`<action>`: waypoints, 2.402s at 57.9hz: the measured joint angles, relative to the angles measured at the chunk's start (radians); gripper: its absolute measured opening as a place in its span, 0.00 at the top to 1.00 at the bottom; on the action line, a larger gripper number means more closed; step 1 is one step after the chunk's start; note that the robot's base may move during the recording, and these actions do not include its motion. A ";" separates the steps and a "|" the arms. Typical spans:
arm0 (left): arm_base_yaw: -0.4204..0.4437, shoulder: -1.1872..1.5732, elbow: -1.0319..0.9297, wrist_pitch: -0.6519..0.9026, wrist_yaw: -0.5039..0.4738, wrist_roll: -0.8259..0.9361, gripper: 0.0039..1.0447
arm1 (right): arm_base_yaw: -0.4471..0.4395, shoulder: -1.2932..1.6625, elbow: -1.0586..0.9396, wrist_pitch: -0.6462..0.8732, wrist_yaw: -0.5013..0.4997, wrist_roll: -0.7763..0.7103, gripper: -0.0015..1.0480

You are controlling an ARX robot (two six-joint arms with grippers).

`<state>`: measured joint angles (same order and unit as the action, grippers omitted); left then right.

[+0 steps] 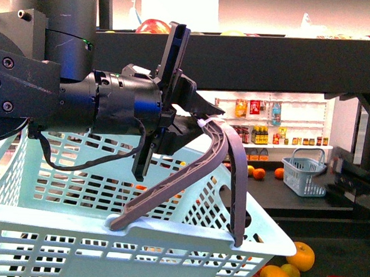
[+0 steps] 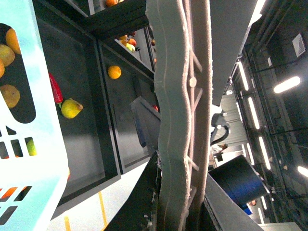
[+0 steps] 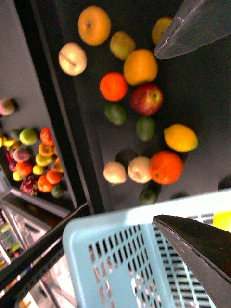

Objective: Pick lemon from shelf

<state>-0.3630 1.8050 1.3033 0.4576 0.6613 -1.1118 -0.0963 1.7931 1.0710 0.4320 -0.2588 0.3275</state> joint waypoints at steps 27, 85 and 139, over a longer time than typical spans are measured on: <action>0.000 0.000 0.000 0.000 0.000 0.000 0.89 | 0.047 0.382 -0.024 0.057 -0.005 -0.080 0.07; 0.000 0.000 0.000 0.000 0.000 0.000 0.89 | 0.305 1.019 0.763 -0.134 0.171 -0.020 0.07; 0.000 0.000 0.000 0.000 0.000 0.006 0.89 | 0.359 1.547 1.768 -0.681 0.301 -0.101 0.07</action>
<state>-0.3630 1.8053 1.3033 0.4576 0.6613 -1.1053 0.2626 3.3396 2.8387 -0.2489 0.0425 0.2260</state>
